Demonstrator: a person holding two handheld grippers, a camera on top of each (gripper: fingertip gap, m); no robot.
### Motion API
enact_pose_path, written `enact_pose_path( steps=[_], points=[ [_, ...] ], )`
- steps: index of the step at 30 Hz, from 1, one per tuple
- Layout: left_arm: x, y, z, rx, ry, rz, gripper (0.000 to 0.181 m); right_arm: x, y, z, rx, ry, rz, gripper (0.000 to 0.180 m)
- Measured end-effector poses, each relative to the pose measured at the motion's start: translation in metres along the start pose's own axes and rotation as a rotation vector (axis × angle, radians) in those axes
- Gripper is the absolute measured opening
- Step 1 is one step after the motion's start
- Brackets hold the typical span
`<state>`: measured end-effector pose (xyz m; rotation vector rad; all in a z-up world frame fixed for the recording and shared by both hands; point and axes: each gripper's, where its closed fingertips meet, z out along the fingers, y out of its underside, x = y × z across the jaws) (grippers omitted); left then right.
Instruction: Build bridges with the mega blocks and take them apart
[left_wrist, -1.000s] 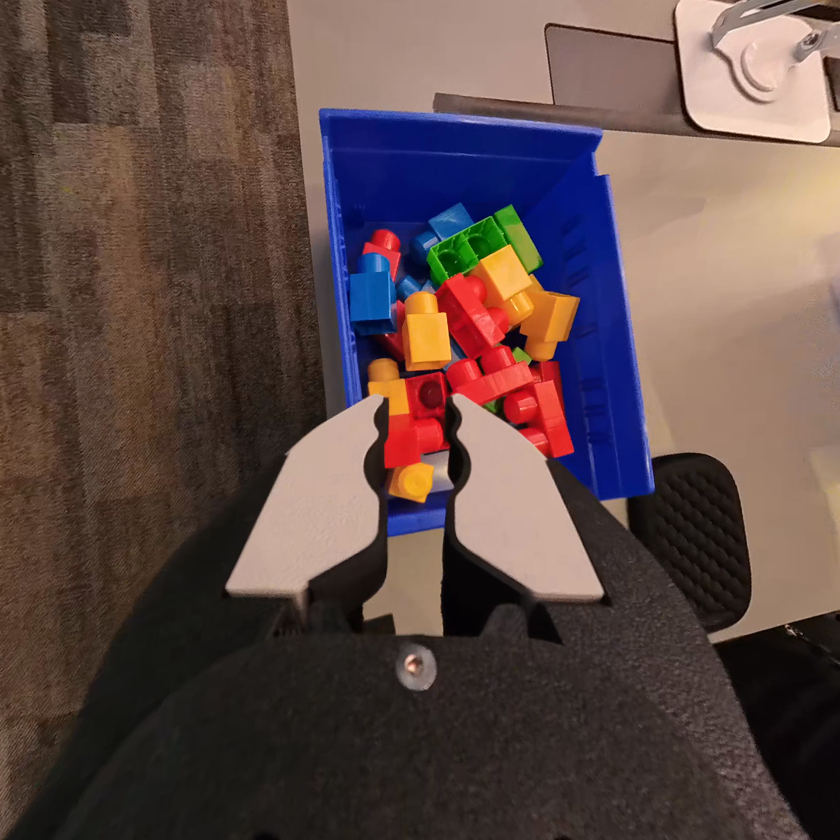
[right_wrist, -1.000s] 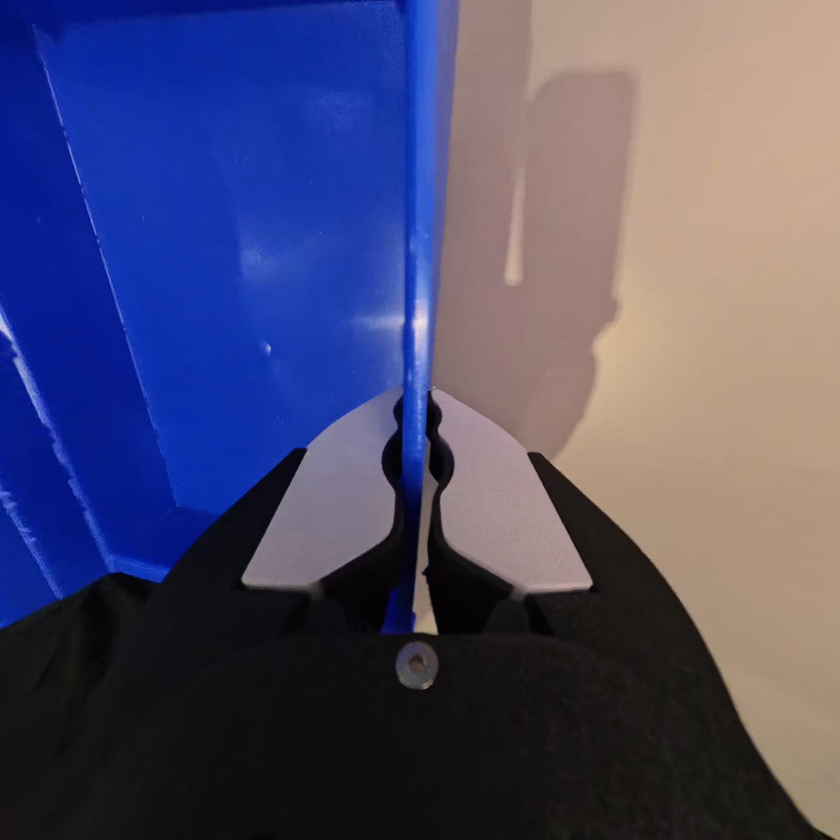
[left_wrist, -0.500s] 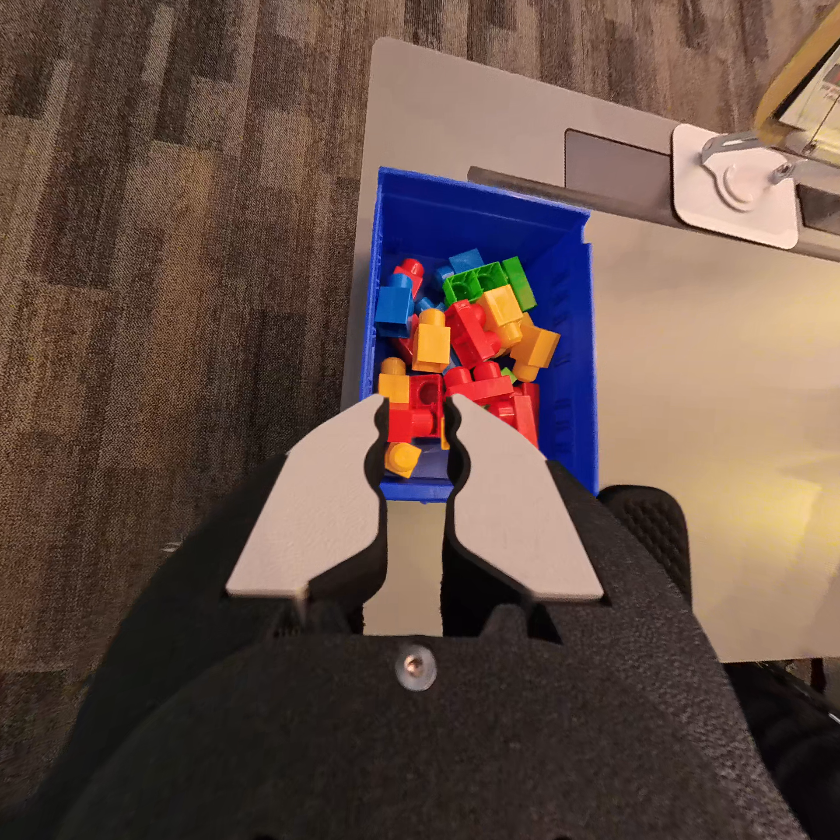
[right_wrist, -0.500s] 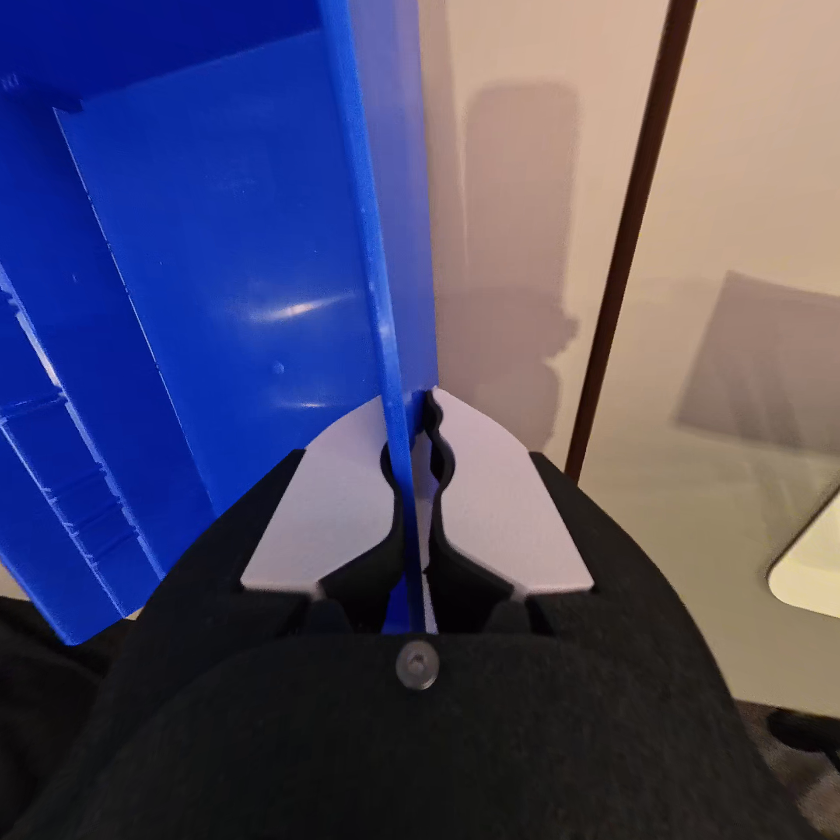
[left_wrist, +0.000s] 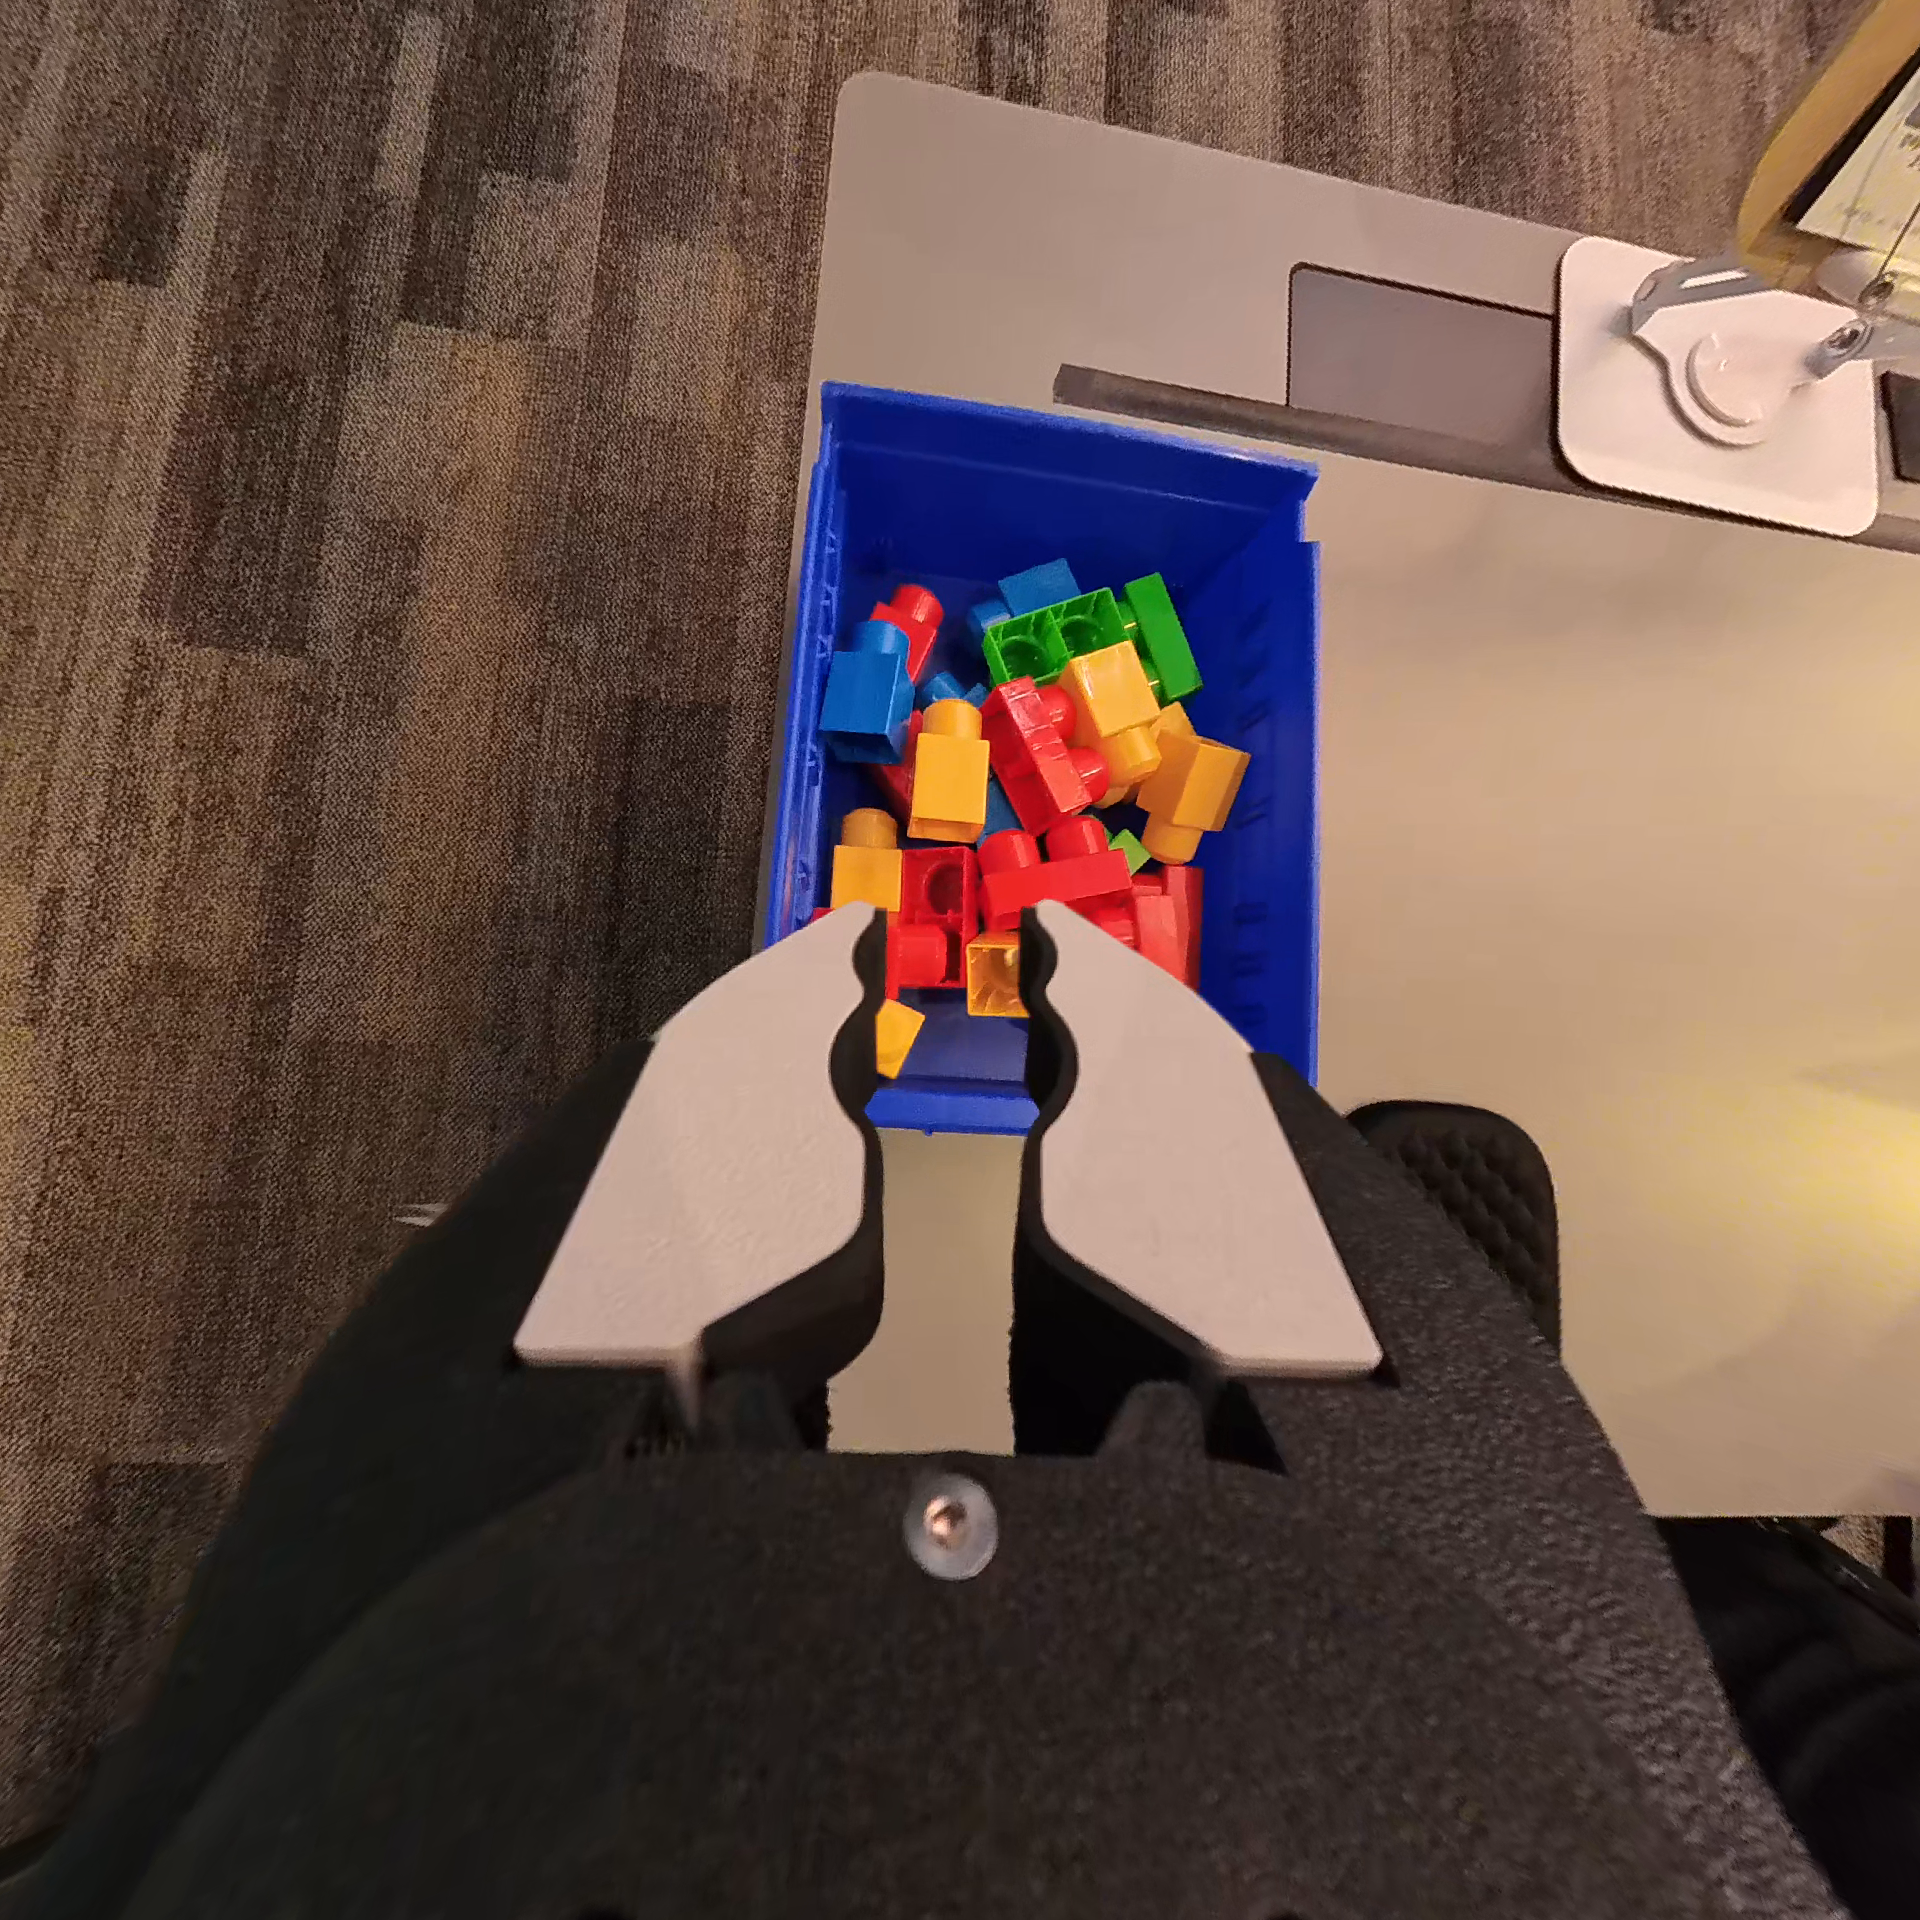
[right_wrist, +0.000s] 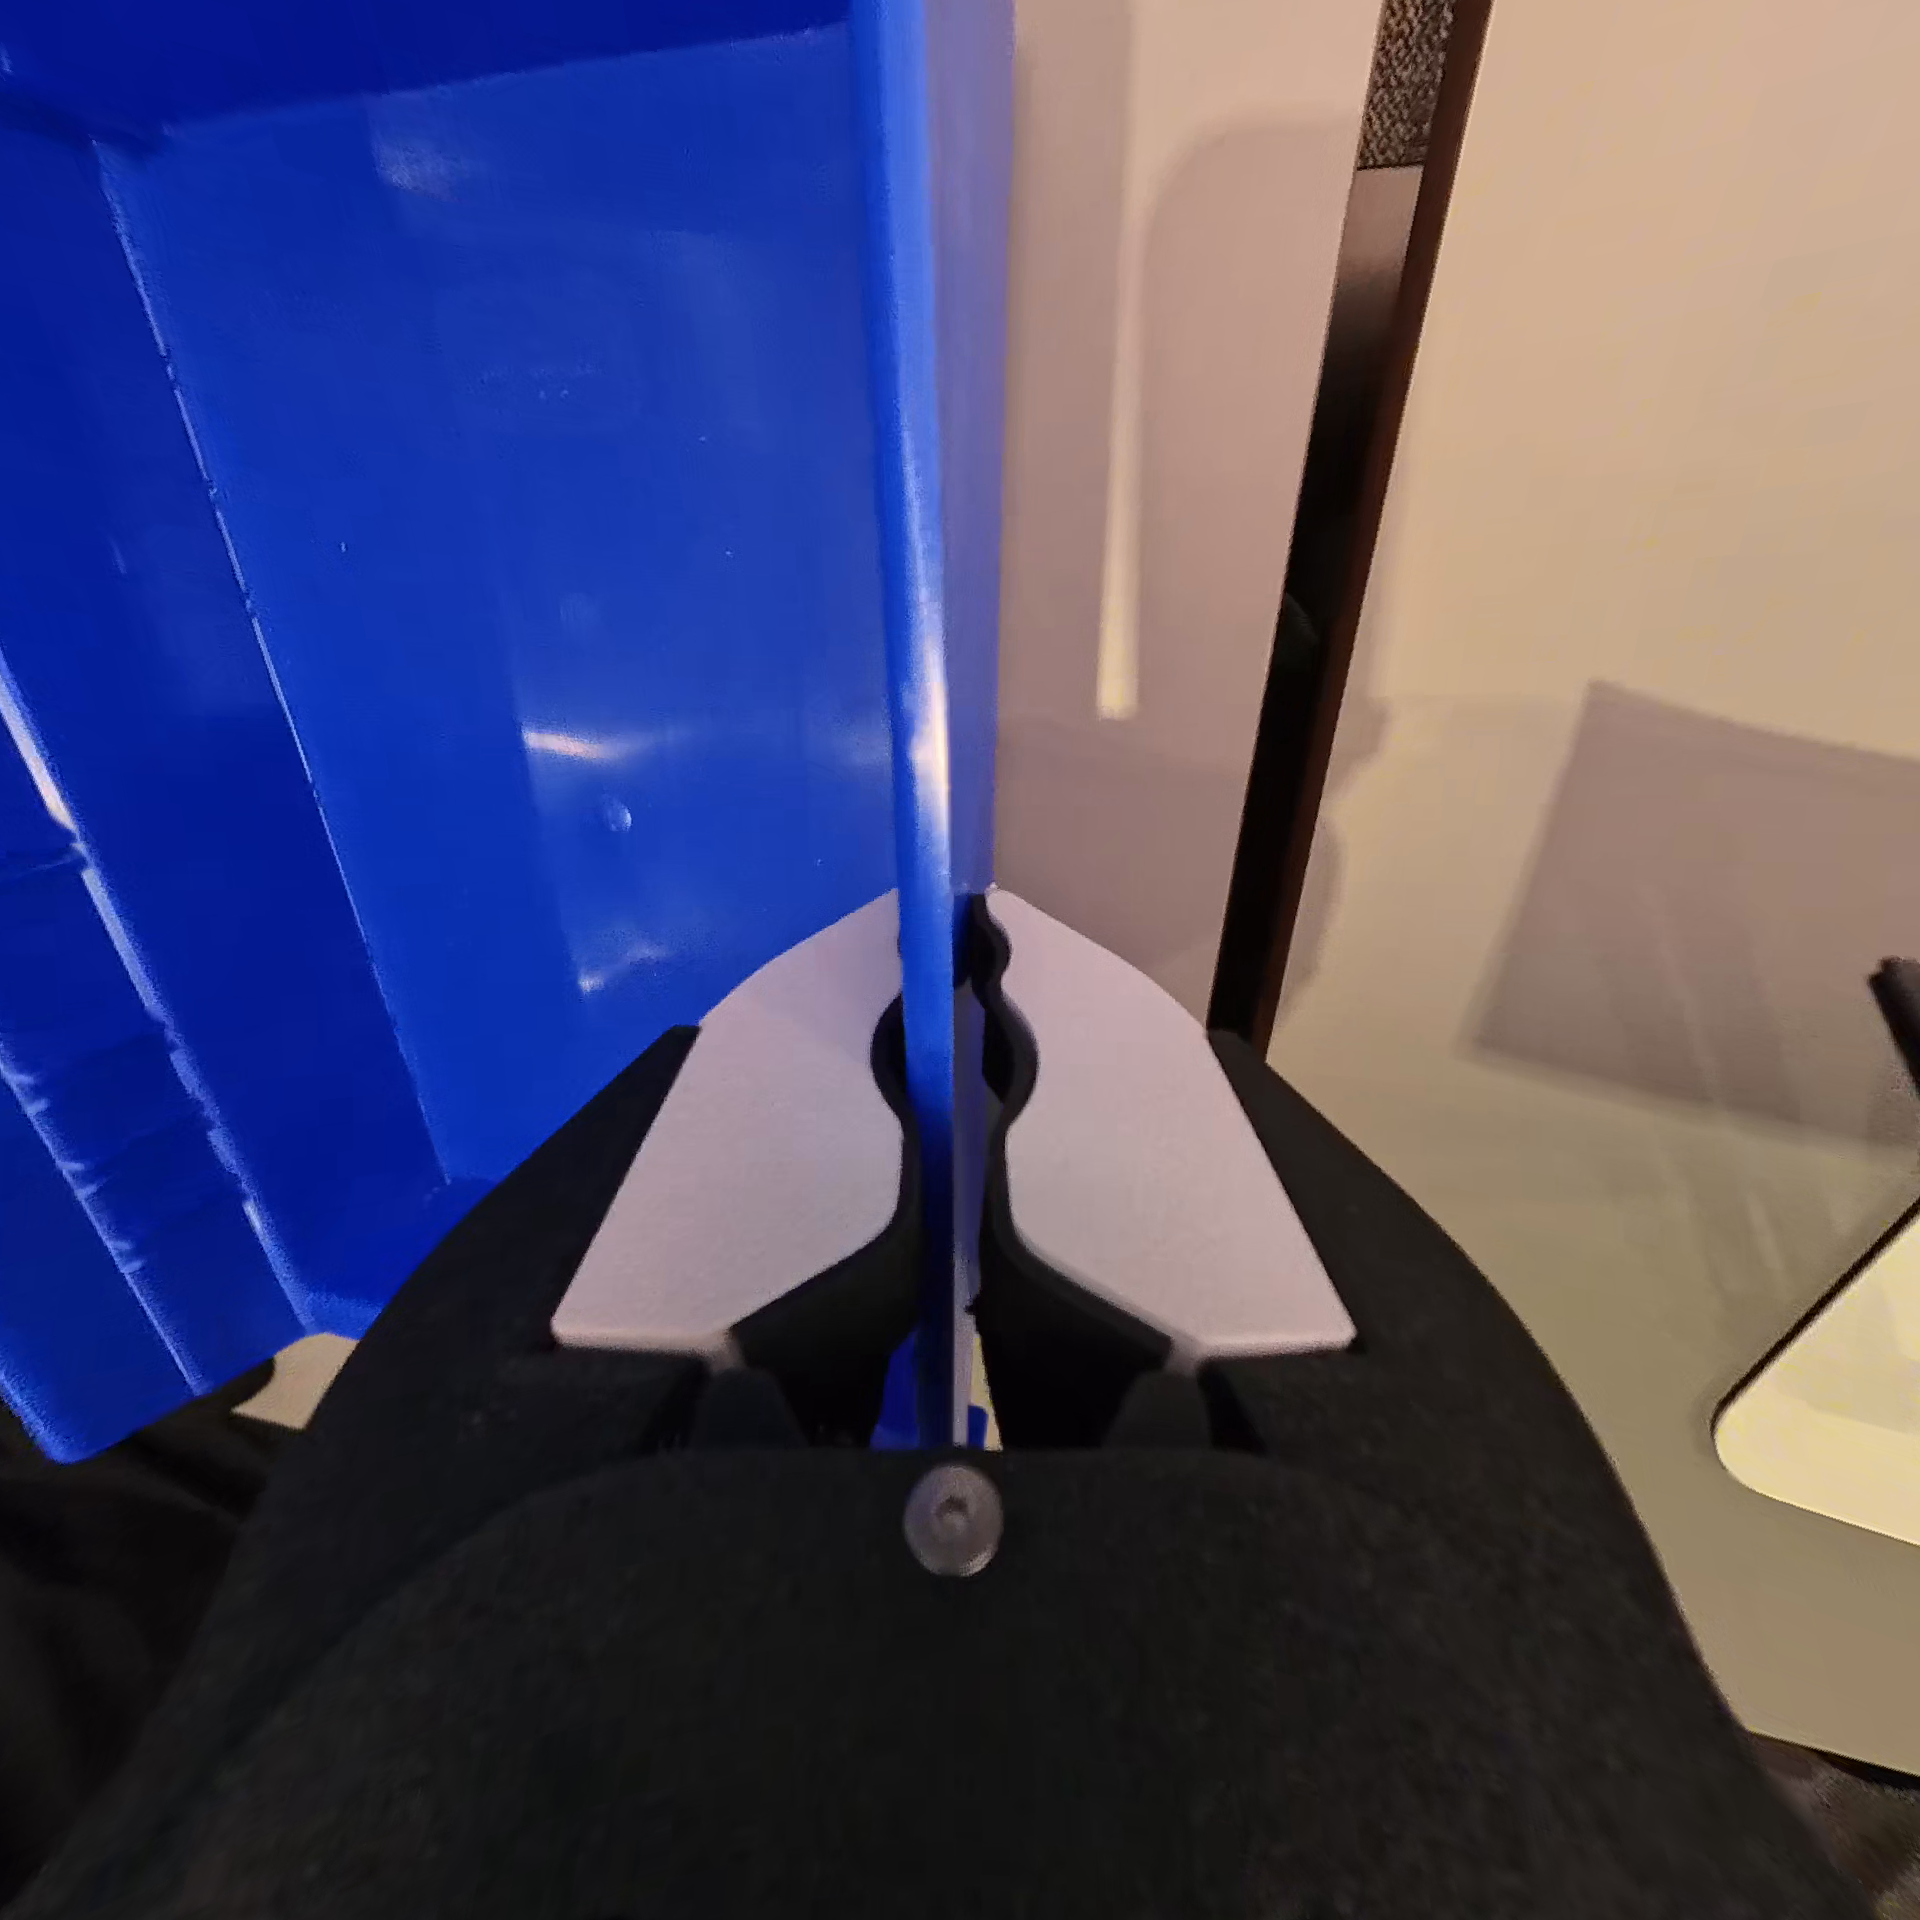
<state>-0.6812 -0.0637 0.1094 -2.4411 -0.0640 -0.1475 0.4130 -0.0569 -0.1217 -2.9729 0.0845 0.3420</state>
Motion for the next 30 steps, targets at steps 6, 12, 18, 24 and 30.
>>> enact_pose_path(
  steps=[6, 12, 18, 24, 30],
  points=[
    [0.002, 0.005, 0.008, -0.012, 0.013, -0.017, 0.025, 0.0, -0.001, 0.004, 0.038, -0.035, 0.035, 0.007],
    [0.003, 0.005, 0.011, 0.008, 0.049, -0.066, 0.026, 0.0, -0.015, -0.005, 0.165, -0.027, 0.067, 0.024],
    [-0.001, 0.013, 0.015, 0.013, 0.057, -0.066, 0.026, 0.003, -0.015, -0.01, 0.216, 0.036, 0.058, 0.041],
    [-0.009, 0.028, 0.031, 0.001, 0.075, -0.088, 0.026, 0.017, -0.013, -0.033, 0.291, 0.199, 0.049, 0.054],
    [-0.016, 0.01, 0.016, 0.062, 0.1, -0.106, 0.026, 0.015, -0.007, -0.093, 0.315, 0.354, 0.033, 0.054]
  ],
)
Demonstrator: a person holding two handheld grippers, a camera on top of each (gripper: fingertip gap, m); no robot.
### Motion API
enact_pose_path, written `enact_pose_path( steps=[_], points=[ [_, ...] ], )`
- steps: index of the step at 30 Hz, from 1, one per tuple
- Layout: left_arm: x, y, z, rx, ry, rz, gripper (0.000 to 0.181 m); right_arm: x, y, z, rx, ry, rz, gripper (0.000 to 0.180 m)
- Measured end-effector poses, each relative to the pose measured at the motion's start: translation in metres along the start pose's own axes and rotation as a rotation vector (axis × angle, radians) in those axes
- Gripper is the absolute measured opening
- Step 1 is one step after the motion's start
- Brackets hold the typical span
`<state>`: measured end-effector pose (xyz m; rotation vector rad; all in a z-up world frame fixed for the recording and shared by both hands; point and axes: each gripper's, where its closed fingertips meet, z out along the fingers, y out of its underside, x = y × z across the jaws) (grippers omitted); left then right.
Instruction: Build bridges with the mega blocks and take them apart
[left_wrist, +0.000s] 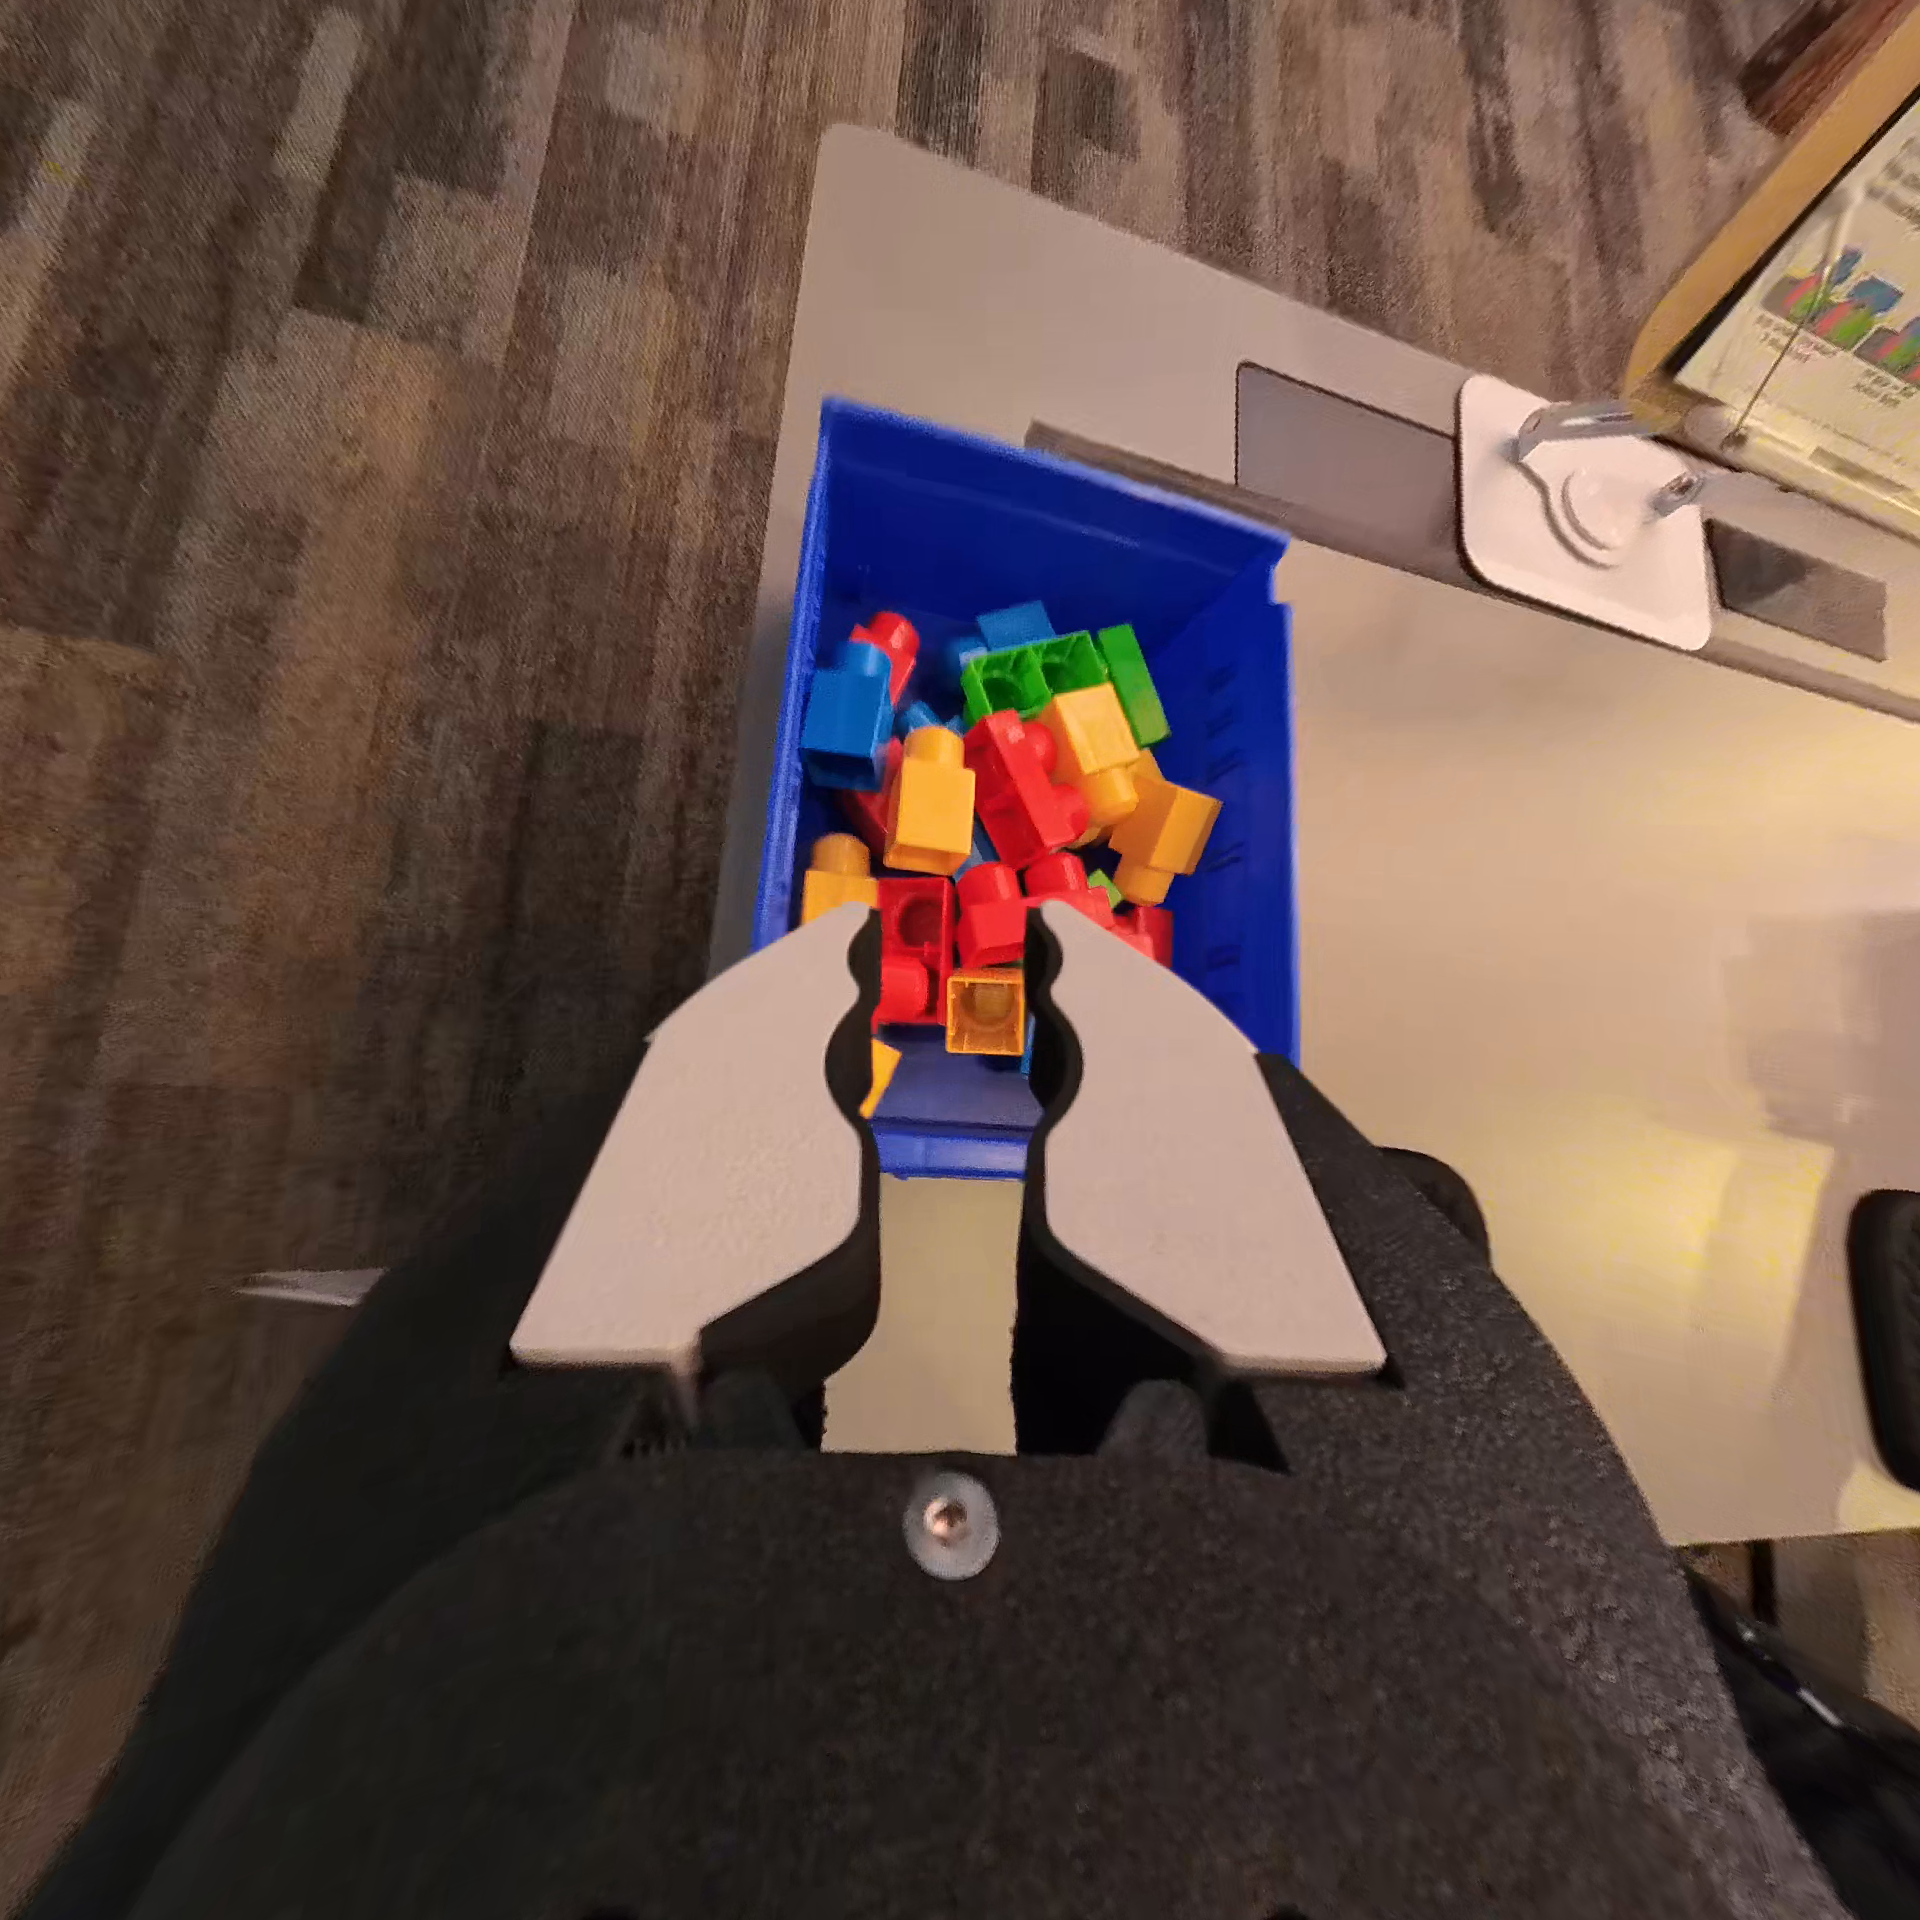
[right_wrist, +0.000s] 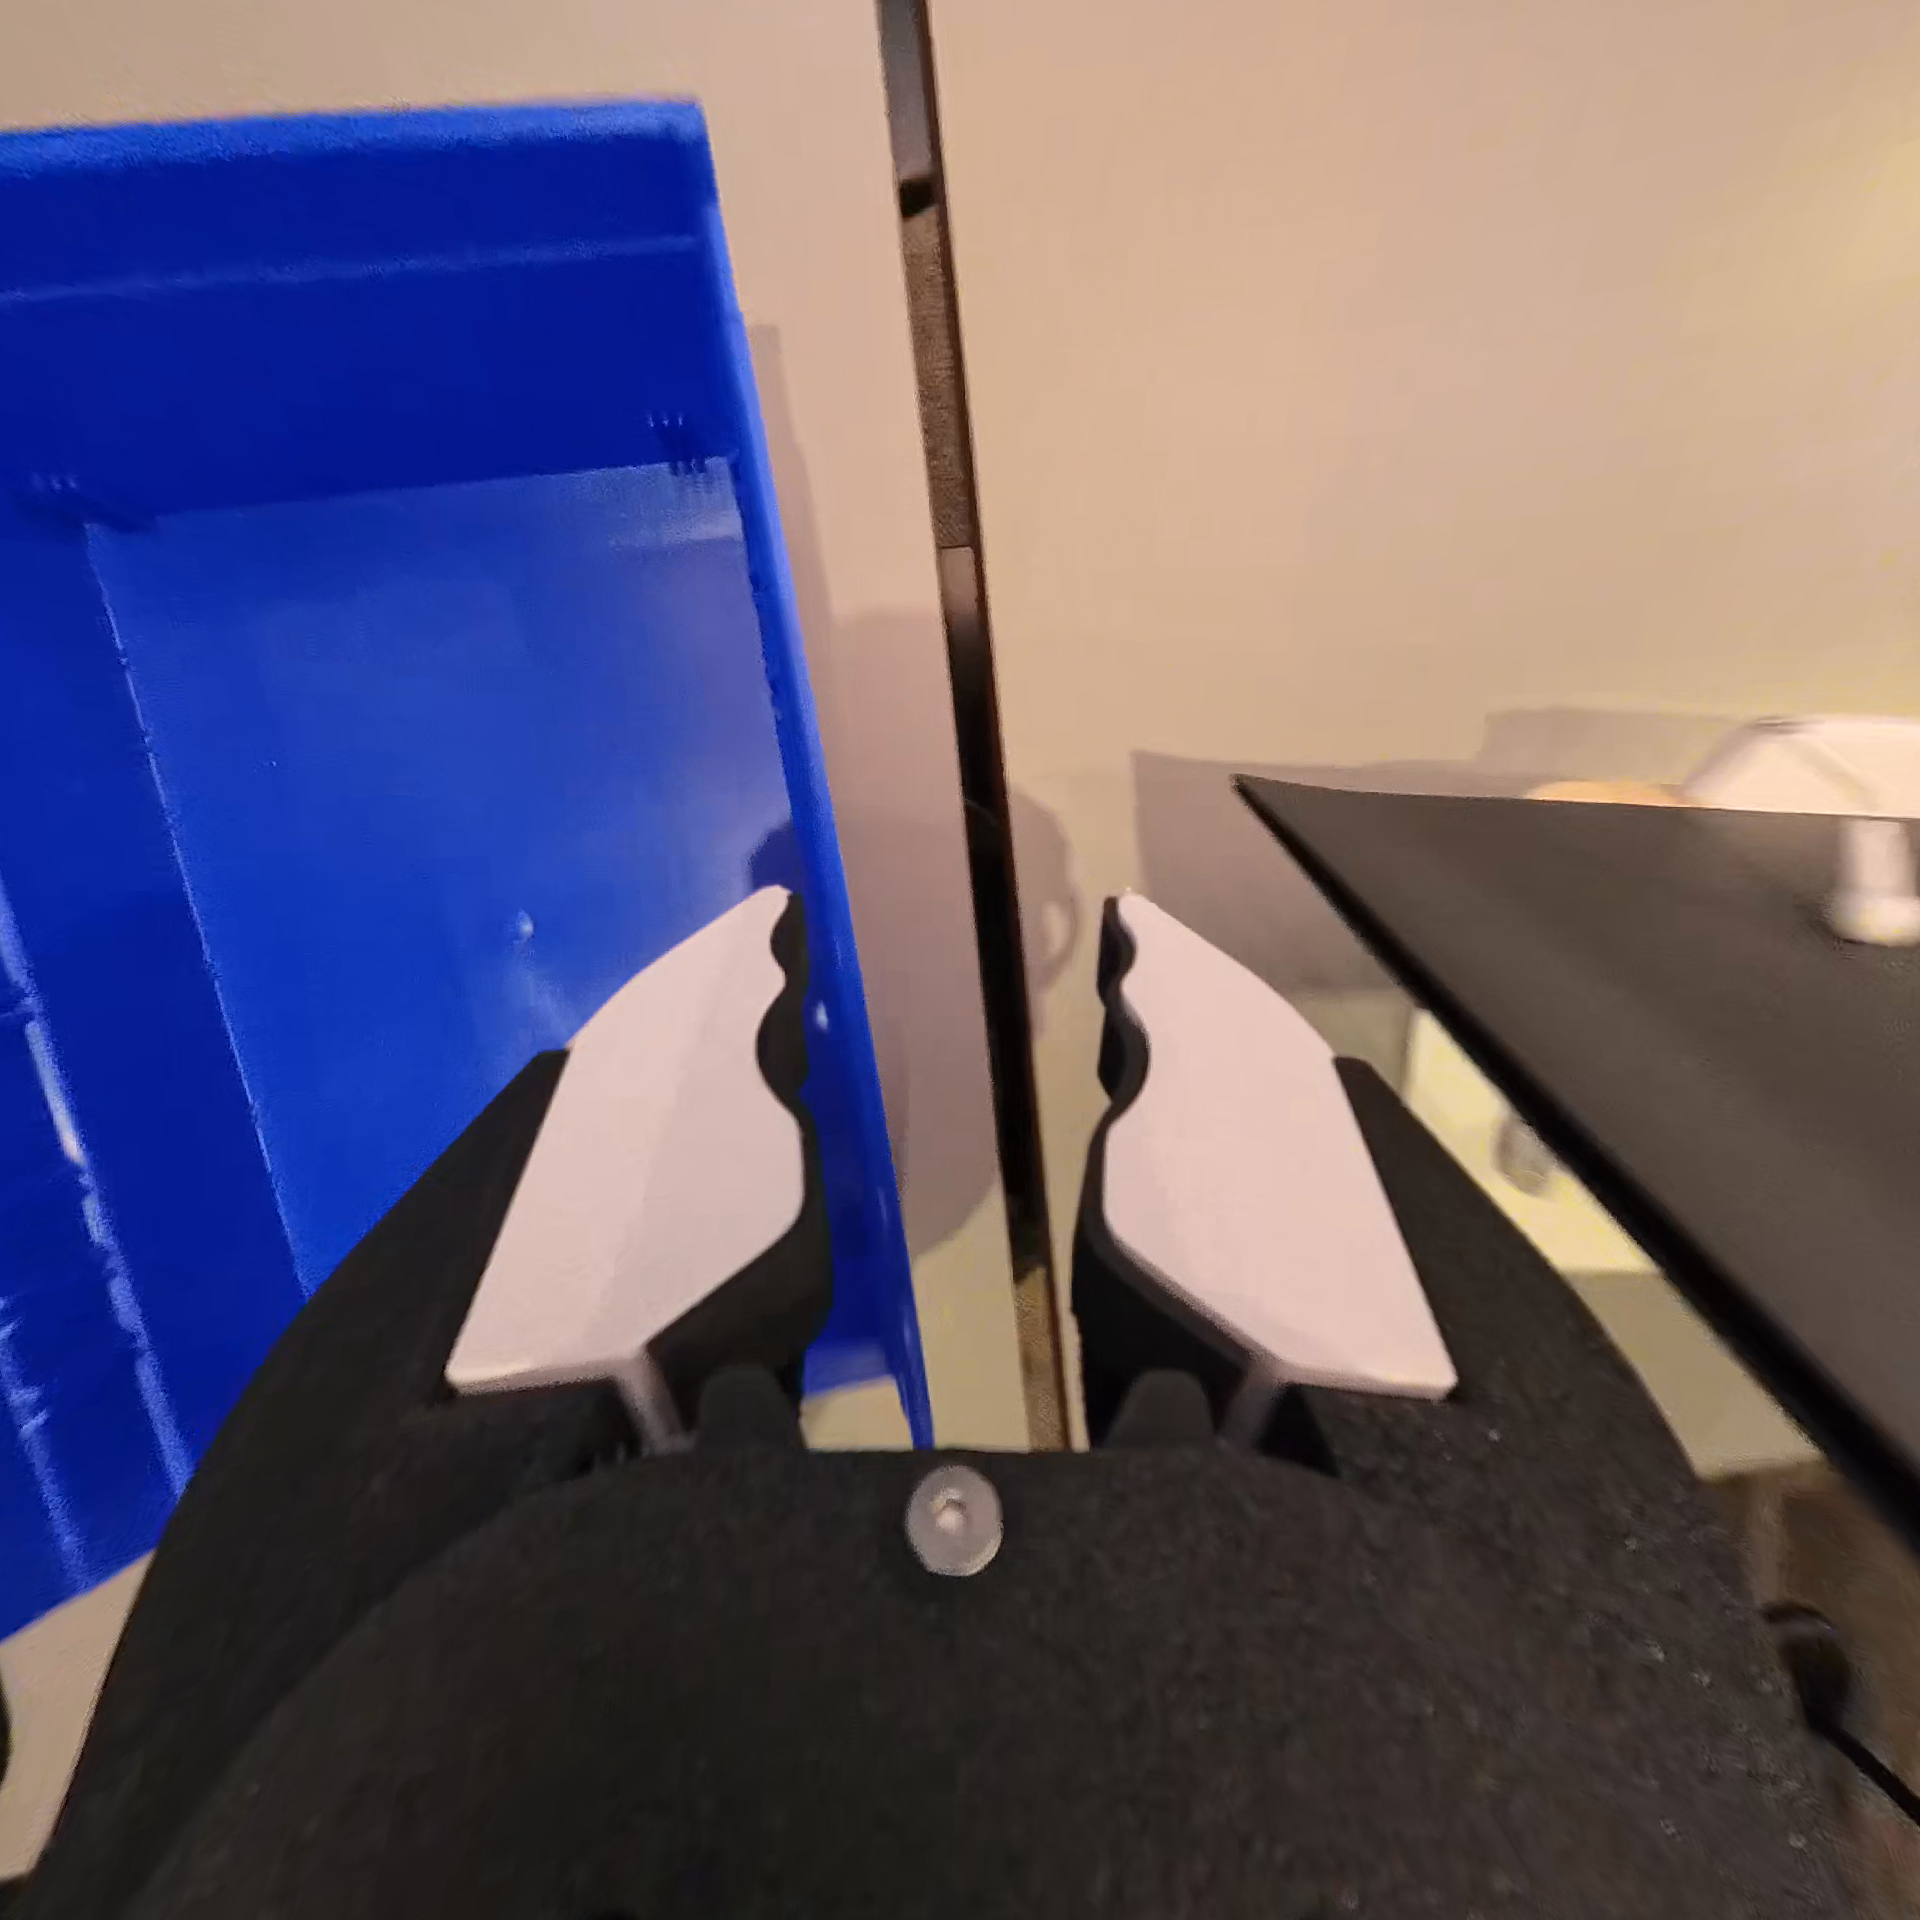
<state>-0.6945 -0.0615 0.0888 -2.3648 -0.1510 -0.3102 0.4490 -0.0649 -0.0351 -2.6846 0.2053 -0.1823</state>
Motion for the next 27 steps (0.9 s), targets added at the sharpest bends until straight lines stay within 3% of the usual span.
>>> enact_pose_path(
  steps=[4, 6, 8, 10, 14, 17, 20, 24, 27],
  points=[
    [0.01, -0.061, -0.058, 0.008, -0.142, 0.132, 0.031, -0.007, -0.054, -0.106, 0.137, 0.049, -0.037, 0.054],
    [0.046, -0.103, -0.091, 0.106, -0.117, 0.169, 0.037, -0.031, -0.093, -0.174, 0.306, 0.004, -0.036, 0.055],
    [0.091, -0.139, -0.113, 0.211, -0.047, 0.185, 0.054, -0.062, -0.124, -0.234, 0.466, -0.06, -0.034, 0.063],
    [0.136, -0.162, -0.123, 0.287, 0.027, 0.203, 0.073, -0.093, -0.147, -0.281, 0.582, -0.096, -0.055, 0.071],
    [0.22, -0.175, -0.112, 0.357, 0.15, 0.286, 0.09, -0.162, -0.176, -0.344, 0.786, -0.136, -0.101, 0.084],
    [0.275, -0.171, -0.093, 0.434, 0.216, 0.327, 0.097, -0.233, -0.187, -0.367, 0.945, -0.246, -0.137, 0.092],
    [0.307, -0.159, -0.063, 0.531, 0.158, 0.342, 0.108, -0.298, -0.188, -0.366, 1.035, -0.277, -0.145, 0.097],
    [0.341, -0.124, -0.01, 0.598, 0.169, 0.293, 0.111, -0.376, -0.175, -0.33, 1.094, -0.274, -0.17, 0.104],
    [0.357, -0.087, 0.039, 0.585, 0.15, 0.28, 0.112, -0.417, -0.157, -0.281, 1.087, -0.224, -0.168, 0.109]
  ],
)
